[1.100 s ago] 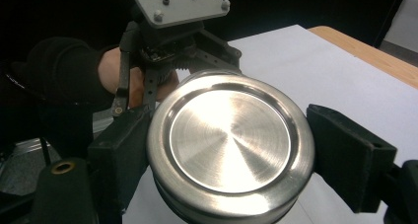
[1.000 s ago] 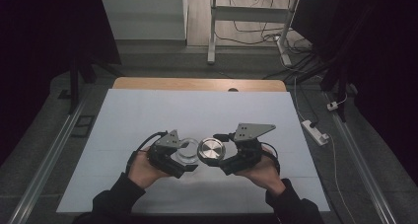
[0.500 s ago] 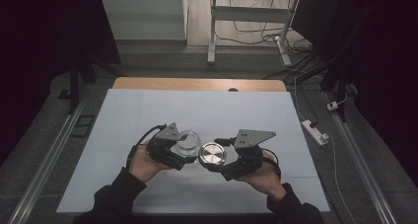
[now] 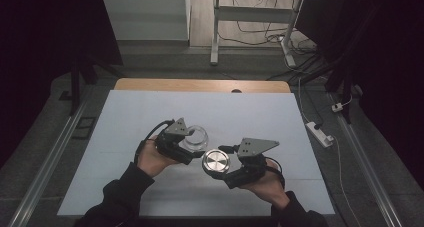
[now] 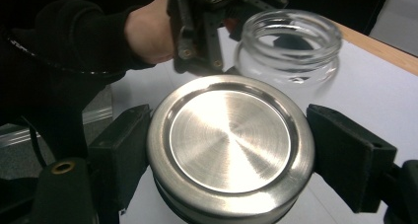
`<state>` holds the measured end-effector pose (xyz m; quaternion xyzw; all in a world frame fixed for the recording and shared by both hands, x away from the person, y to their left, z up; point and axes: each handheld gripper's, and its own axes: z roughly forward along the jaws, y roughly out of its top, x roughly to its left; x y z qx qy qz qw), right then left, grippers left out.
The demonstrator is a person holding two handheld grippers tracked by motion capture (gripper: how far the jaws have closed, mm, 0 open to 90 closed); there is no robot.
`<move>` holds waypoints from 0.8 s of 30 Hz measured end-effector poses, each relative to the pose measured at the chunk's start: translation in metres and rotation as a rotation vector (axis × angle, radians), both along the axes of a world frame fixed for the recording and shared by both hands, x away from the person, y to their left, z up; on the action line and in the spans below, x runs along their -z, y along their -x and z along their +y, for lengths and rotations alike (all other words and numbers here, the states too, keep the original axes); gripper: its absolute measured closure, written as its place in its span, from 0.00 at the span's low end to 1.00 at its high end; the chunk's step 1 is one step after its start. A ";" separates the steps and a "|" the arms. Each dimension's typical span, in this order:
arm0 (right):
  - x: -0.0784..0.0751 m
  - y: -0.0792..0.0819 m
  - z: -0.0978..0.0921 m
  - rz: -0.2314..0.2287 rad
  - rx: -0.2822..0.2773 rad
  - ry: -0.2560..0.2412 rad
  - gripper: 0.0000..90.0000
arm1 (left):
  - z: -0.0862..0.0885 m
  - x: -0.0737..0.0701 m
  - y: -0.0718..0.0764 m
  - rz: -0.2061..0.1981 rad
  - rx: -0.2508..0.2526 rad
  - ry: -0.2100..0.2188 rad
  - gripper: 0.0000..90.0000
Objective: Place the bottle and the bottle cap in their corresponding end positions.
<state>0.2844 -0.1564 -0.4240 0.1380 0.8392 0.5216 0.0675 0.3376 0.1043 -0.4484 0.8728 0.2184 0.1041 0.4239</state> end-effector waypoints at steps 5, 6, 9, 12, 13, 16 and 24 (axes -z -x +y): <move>0.006 0.005 -0.002 -0.005 0.007 0.008 0.22 | -0.005 0.001 -0.008 -0.001 -0.010 0.010 0.17; 0.008 0.005 -0.003 -0.004 0.009 0.009 0.22 | -0.005 0.001 -0.009 0.000 -0.010 0.010 0.17; 0.013 0.006 -0.003 0.003 0.012 0.012 0.22 | -0.007 0.003 -0.015 -0.004 -0.010 0.006 0.17; 0.018 0.006 -0.002 0.018 0.009 0.016 0.22 | -0.007 0.004 -0.020 -0.006 -0.015 0.006 0.17; 0.020 0.006 -0.001 0.022 0.010 0.020 0.22 | -0.007 0.004 -0.021 -0.009 -0.018 0.004 0.17; 0.024 0.006 0.002 0.030 0.010 0.023 0.22 | -0.008 0.006 -0.026 -0.010 -0.026 0.007 0.17; 0.036 0.005 0.011 0.040 0.012 0.038 0.22 | -0.007 0.010 -0.039 -0.023 -0.048 0.015 0.17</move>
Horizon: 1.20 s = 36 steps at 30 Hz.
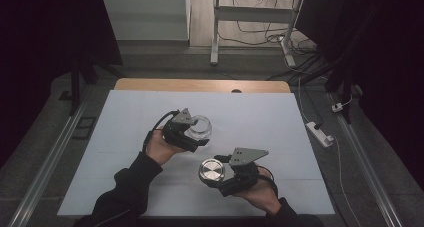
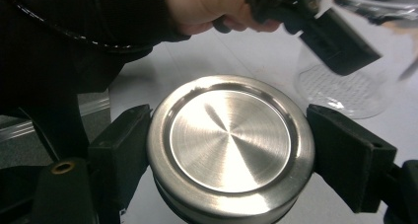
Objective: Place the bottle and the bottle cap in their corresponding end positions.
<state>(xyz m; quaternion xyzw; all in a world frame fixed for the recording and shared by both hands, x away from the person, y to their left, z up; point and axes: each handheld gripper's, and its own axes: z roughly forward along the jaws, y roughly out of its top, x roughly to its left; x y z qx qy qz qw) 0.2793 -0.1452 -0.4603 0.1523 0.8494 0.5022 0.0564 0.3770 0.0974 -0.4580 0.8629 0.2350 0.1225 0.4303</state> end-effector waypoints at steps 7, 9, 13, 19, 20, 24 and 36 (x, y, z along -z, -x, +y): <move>0.010 -0.003 0.008 0.004 0.002 0.013 0.22 | 0.001 0.007 -0.012 0.006 -0.029 0.015 0.17; 0.013 -0.004 0.010 0.005 0.003 0.014 0.22 | 0.001 0.009 -0.015 0.009 -0.035 0.018 0.17; 0.017 -0.007 0.015 0.002 0.004 0.013 0.22 | 0.000 0.012 -0.020 0.009 -0.045 0.020 0.17; 0.025 -0.009 0.021 -0.007 -0.001 0.028 0.22 | -0.002 0.018 -0.026 0.010 -0.054 0.014 0.17; 0.027 -0.009 0.022 -0.008 -0.001 0.029 0.22 | -0.003 0.019 -0.027 0.009 -0.054 0.008 0.17; 0.031 -0.011 0.025 -0.004 0.001 0.040 0.22 | -0.004 0.023 -0.029 0.006 -0.062 0.009 0.17; 0.050 -0.020 0.033 0.008 0.007 0.077 0.22 | -0.007 0.034 -0.037 0.005 -0.083 0.011 0.17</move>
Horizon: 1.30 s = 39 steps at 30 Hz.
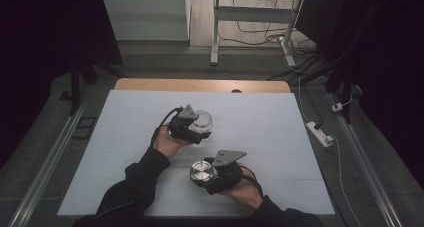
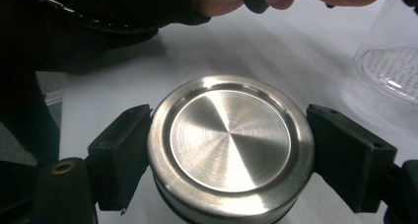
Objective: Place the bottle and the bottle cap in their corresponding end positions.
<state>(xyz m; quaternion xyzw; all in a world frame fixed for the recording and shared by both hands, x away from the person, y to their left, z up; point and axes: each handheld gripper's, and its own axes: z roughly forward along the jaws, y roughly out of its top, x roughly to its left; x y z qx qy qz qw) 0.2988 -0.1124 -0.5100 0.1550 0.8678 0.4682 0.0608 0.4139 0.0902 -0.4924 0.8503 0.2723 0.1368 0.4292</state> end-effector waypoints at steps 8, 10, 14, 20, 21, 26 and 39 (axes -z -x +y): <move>0.011 -0.004 0.005 0.009 0.008 0.032 0.22 | -0.003 0.006 -0.003 -0.002 -0.011 -0.004 0.17; 0.013 -0.005 0.005 0.013 0.010 0.036 0.22 | -0.003 0.008 -0.004 0.006 -0.011 -0.001 0.17; 0.016 -0.006 0.005 0.013 0.013 0.045 0.22 | -0.005 0.010 -0.005 0.005 -0.014 -0.008 0.17; 0.019 -0.009 0.005 0.017 0.017 0.062 0.22 | -0.005 0.014 -0.006 0.005 -0.028 -0.015 0.17; 0.020 -0.009 0.006 0.020 0.020 0.069 0.22 | -0.005 0.014 -0.006 0.007 -0.031 -0.014 0.17; 0.022 -0.010 0.006 0.029 0.020 0.088 0.22 | -0.004 0.019 -0.008 0.013 -0.043 -0.027 0.17; 0.028 -0.011 0.010 0.041 0.022 0.132 0.22 | -0.003 0.024 -0.010 0.032 -0.045 0.005 0.17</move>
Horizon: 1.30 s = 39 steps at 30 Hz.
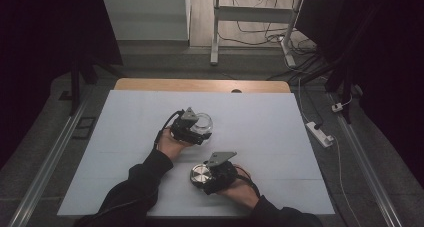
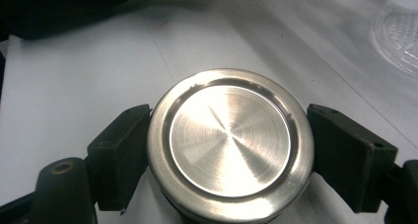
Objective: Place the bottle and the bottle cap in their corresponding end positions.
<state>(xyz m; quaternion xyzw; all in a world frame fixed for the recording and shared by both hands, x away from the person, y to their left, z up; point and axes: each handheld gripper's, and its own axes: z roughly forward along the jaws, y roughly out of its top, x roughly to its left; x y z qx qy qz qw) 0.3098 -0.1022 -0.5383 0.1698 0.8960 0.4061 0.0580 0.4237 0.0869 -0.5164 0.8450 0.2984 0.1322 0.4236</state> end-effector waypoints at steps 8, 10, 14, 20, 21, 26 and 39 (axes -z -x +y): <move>0.000 0.002 0.002 -0.011 0.012 0.013 0.21 | 0.002 0.001 -0.001 0.007 0.006 0.001 0.17; 0.000 0.002 0.002 -0.010 0.017 0.013 0.21 | 0.002 0.000 -0.001 0.011 0.010 0.001 0.17; -0.001 0.003 0.002 0.004 0.024 0.008 0.20 | 0.003 0.000 -0.002 0.019 0.014 -0.003 0.17; -0.003 0.003 0.002 0.014 0.029 -0.008 0.18 | 0.004 -0.002 -0.001 0.033 0.020 -0.011 0.16; -0.003 0.003 0.002 0.013 0.030 -0.010 0.17 | 0.005 -0.002 -0.001 0.038 0.023 -0.005 0.15; -0.006 0.003 0.001 0.016 0.035 -0.020 0.13 | 0.009 -0.001 -0.001 0.045 0.025 -0.015 0.10; -0.015 0.004 -0.004 0.024 0.043 -0.065 0.09 | 0.014 -0.007 0.005 0.061 0.049 0.028 0.00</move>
